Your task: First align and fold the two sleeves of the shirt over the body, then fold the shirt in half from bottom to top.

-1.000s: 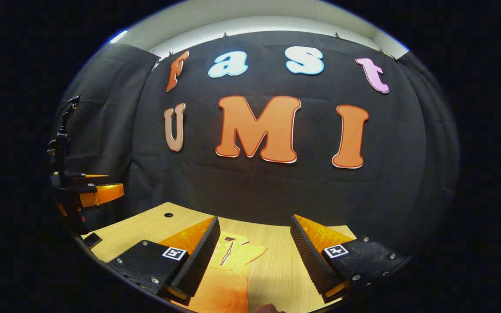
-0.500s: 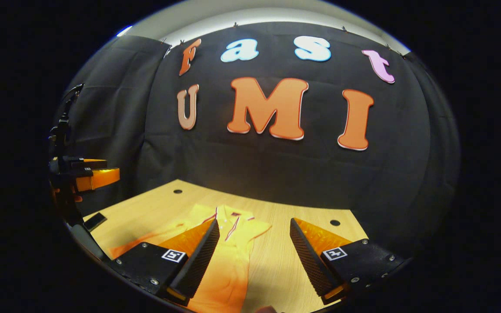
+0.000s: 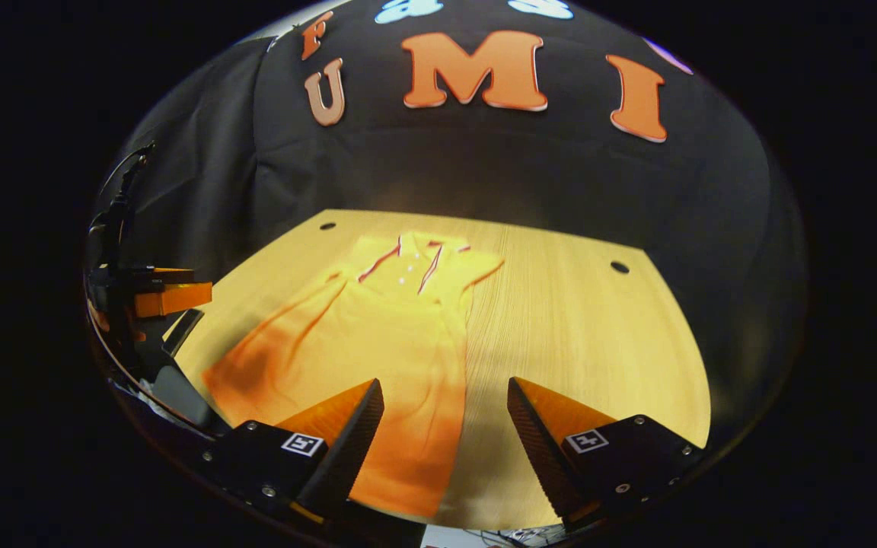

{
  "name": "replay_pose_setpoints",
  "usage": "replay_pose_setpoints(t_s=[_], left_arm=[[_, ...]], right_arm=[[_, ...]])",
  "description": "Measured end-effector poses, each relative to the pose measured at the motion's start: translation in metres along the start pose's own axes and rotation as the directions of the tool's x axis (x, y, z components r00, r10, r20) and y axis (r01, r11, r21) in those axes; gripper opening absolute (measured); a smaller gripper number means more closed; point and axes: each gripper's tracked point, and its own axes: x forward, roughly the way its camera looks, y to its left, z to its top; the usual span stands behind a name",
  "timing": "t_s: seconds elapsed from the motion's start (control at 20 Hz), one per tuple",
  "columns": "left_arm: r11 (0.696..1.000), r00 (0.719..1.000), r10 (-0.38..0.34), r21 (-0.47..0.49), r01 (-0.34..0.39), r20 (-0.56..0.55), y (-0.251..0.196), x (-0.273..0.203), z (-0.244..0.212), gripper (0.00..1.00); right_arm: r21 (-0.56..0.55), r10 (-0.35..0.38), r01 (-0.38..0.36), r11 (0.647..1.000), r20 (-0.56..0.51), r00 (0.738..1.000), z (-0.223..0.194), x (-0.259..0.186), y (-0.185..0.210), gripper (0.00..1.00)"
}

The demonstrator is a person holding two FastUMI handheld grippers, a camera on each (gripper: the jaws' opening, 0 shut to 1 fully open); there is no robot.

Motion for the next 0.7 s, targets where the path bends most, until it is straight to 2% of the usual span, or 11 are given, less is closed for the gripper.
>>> replay_pose_setpoints(t_s=[0.35,0.7], left_arm=[[0.999,0.975,-0.011,0.039,0.020,-0.222,0.008,0.019,-0.066,0.98],[0.999,0.924,-0.026,0.025,0.039,-0.382,0.014,0.022,-0.116,0.98]], right_arm=[[0.006,0.014,-0.013,1.000,-0.183,0.983,-0.058,0.014,0.004,0.99],[0.042,0.023,-0.009,0.999,-0.353,0.935,-0.116,0.021,0.012,0.99]])
